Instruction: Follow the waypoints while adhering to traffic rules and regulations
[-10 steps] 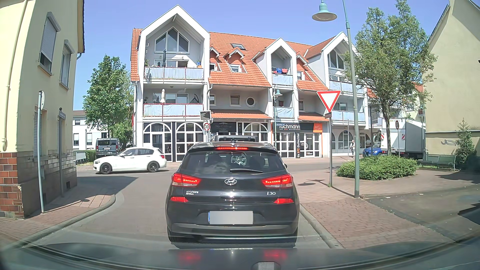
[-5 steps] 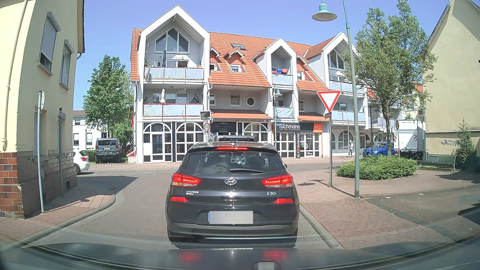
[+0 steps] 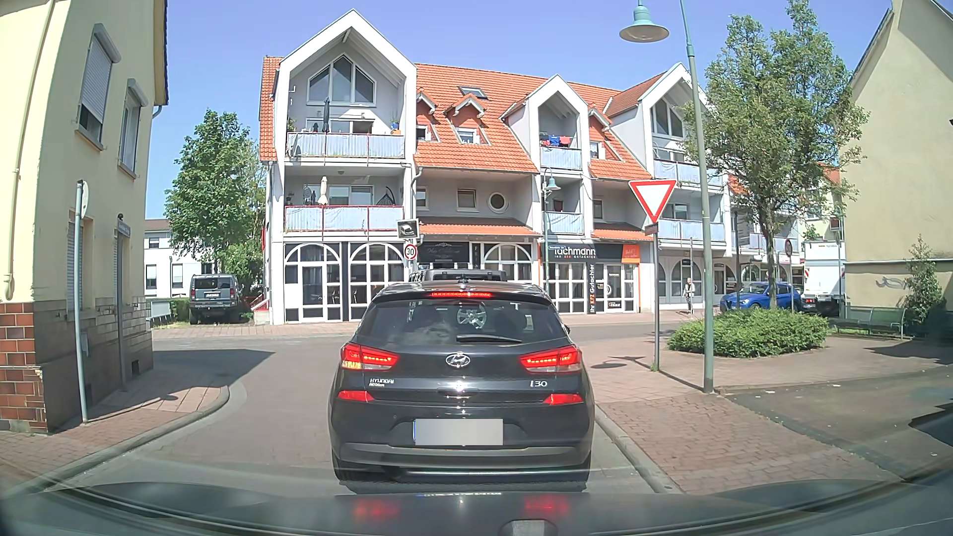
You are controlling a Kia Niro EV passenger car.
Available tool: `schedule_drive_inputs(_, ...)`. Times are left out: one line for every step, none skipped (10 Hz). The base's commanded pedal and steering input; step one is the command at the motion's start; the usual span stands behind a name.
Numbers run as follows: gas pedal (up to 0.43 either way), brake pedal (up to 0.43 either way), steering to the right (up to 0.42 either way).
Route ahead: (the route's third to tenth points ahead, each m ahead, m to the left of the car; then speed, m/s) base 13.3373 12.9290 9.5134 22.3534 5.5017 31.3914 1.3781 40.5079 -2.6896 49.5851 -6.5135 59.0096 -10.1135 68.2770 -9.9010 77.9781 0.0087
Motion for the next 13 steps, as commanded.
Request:
schedule_drive_inputs(0.0, 0.232, 0.006)
schedule_drive_inputs(0.0, 0.232, 0.006)
schedule_drive_inputs(0.0, 0.232, 0.006)
schedule_drive_inputs(0.0, 0.232, 0.006)
schedule_drive_inputs(0.0, 0.232, 0.006)
schedule_drive_inputs(0.0, 0.232, 0.006)
schedule_drive_inputs(0.0, 0.232, 0.006)
schedule_drive_inputs(0.0, 0.232, 0.006)
schedule_drive_inputs(0.0, 0.226, 0.006)
schedule_drive_inputs(0.0, 0.226, 0.006)
schedule_drive_inputs(0.0, 0.226, 0.008)
schedule_drive_inputs(0.0, 0.226, 0.013)
schedule_drive_inputs(0.0, 0.22, 0.018)
